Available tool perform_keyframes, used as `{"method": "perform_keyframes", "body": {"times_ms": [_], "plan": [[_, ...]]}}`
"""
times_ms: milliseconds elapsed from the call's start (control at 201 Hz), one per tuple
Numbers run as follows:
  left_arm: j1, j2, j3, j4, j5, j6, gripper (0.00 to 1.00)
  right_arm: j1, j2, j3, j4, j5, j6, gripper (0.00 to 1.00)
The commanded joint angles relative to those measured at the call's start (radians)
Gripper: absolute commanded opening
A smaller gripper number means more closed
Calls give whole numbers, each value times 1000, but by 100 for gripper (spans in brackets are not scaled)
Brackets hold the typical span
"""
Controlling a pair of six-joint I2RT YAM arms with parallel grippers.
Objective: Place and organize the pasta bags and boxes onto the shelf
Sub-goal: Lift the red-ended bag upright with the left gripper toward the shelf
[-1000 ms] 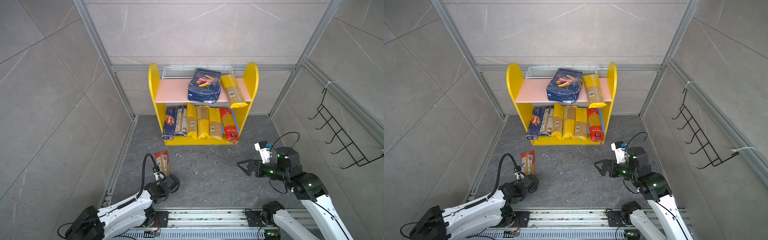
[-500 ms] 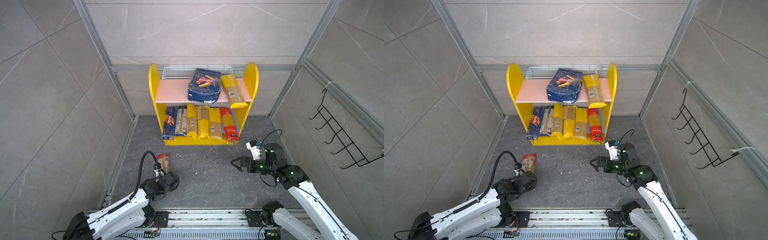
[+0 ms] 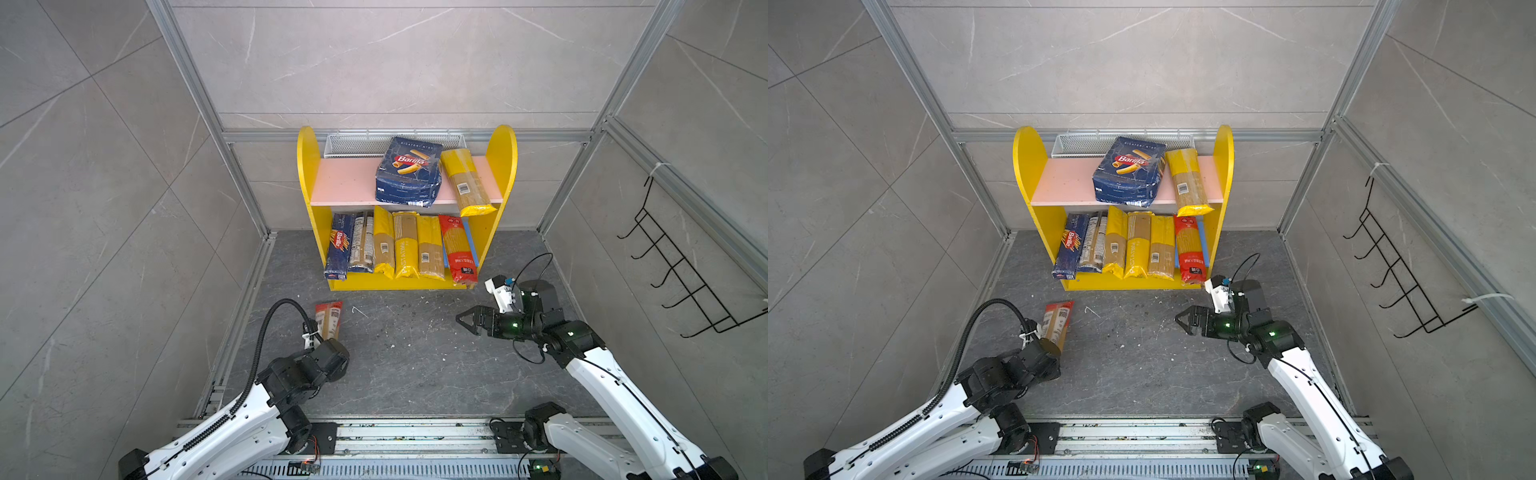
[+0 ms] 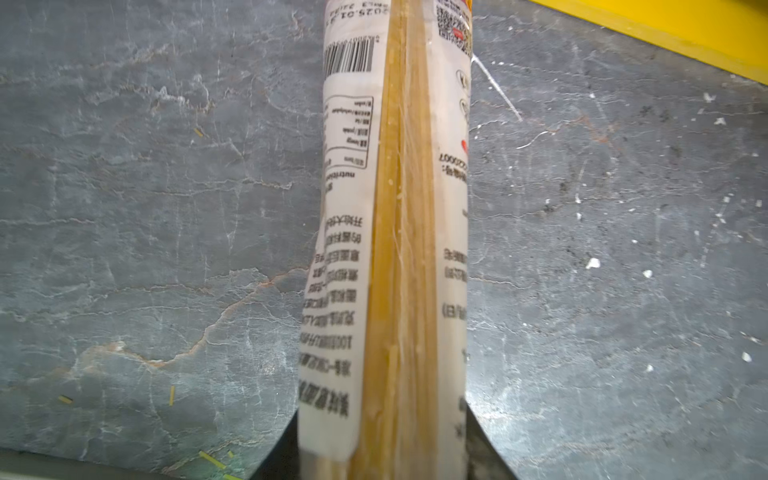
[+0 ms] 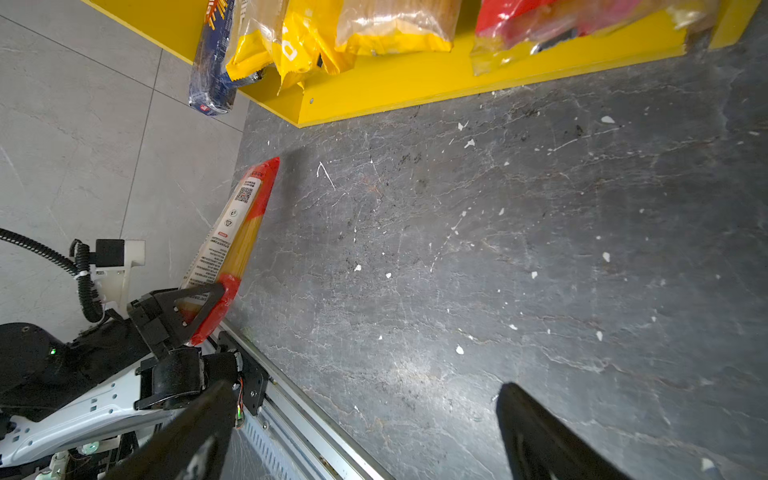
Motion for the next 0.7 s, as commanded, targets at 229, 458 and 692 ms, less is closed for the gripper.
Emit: {"method": "perform_keyframes", "body": {"times_ms": [229, 458, 692], "plan": [[-2, -37, 147, -11, -16, 113, 0, 4, 25, 88, 12, -19, 7, 99], [-2, -71, 185, -46, 67, 137, 0, 6, 37, 107, 12, -19, 11, 99], [-2, -104, 215, -44, 121, 174, 0, 11, 30, 113, 12, -19, 20, 100]]}}
